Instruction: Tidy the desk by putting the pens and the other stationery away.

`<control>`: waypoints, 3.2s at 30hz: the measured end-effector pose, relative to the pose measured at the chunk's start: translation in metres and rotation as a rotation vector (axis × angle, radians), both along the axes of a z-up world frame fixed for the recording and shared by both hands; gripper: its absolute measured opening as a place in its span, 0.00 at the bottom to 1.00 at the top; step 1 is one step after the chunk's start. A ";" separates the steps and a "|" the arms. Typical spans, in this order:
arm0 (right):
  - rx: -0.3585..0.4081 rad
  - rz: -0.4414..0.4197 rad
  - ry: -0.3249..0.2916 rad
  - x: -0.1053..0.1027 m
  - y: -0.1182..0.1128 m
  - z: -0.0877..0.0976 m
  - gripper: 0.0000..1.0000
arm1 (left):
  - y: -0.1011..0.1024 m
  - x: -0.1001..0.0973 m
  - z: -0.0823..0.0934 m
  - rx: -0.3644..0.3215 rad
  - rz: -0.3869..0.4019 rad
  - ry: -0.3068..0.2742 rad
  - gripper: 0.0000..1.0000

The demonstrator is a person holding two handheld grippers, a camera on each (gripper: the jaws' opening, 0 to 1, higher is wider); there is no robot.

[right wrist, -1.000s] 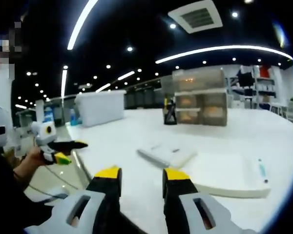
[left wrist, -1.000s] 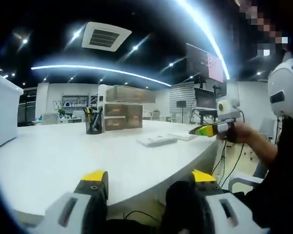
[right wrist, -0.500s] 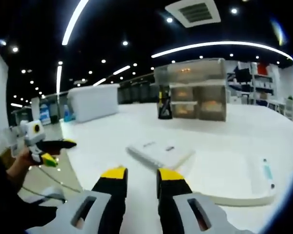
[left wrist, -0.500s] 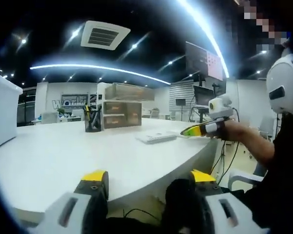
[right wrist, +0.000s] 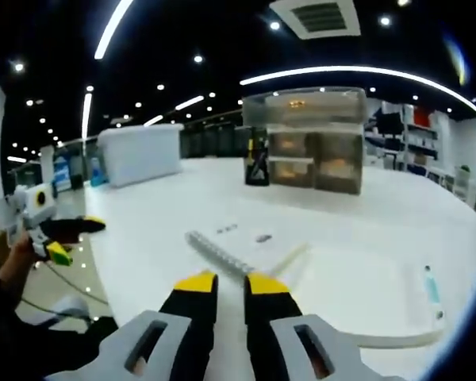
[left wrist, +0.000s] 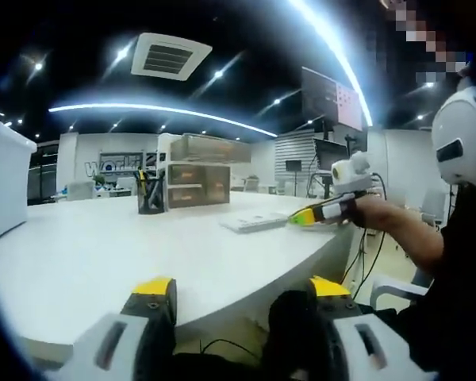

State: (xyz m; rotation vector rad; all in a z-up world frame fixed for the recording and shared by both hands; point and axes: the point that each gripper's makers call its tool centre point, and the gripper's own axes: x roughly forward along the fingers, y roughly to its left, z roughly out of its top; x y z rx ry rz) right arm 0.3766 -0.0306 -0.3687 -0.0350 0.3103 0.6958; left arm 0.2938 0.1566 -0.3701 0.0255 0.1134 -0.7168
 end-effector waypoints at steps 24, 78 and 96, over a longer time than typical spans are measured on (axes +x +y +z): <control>0.001 -0.005 -0.001 -0.011 0.023 -0.004 0.00 | 0.002 0.001 0.000 0.000 -0.004 -0.002 0.65; -0.055 -0.021 -0.187 0.001 -0.001 0.071 0.00 | -0.087 0.030 0.049 0.176 -0.119 -0.200 0.65; -0.058 -0.018 -0.193 -0.013 0.002 0.072 0.00 | -0.140 0.077 0.044 0.511 -0.169 -0.359 0.58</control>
